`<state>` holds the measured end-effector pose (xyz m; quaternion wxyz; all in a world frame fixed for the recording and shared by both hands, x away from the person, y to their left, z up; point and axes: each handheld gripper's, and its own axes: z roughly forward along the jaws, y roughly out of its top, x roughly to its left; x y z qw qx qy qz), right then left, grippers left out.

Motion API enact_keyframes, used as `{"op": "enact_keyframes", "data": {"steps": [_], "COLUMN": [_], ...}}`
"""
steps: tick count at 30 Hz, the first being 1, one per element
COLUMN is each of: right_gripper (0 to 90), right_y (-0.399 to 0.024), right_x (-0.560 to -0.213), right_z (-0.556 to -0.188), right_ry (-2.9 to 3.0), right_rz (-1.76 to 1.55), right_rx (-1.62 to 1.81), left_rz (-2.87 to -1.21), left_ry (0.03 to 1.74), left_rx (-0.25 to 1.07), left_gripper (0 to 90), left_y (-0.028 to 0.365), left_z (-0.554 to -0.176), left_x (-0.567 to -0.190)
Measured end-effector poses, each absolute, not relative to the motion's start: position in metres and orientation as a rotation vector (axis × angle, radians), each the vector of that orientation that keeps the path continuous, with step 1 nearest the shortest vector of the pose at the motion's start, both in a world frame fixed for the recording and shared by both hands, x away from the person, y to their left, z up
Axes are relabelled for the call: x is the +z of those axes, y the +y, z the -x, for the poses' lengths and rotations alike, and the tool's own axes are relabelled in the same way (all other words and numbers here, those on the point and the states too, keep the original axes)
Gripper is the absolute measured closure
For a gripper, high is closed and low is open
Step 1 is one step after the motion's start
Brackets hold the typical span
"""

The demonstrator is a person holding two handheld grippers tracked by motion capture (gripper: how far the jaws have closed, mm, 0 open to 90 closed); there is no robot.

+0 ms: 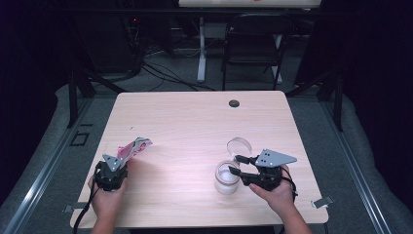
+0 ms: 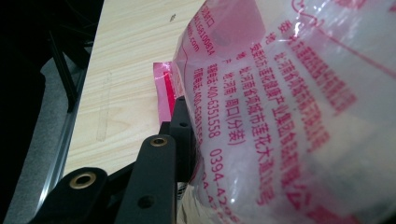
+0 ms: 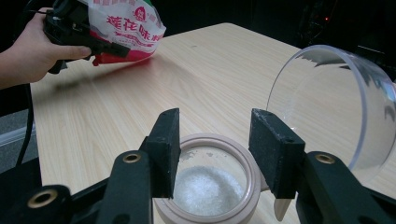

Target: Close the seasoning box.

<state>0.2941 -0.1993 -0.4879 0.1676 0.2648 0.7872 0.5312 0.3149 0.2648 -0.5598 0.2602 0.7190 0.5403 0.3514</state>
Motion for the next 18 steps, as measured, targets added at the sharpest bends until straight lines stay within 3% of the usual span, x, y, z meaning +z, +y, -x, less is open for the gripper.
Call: {"op": "enact_keyframes", "data": {"steps": [18], "right_gripper": [53.1], "right_y": [-0.199], "right_x": [-0.489], "right_z": [-0.2942], "right_ry": [2.245], "right_rz": [-0.759], "right_rx": [1.51], "left_rz": [-1.937], "left_ry": [1.481], "left_rx": [0.845], "left_gripper": [59.3], "left_y": [0.2674], "left_z": [-0.3168], "left_x": [-0.5666]}}
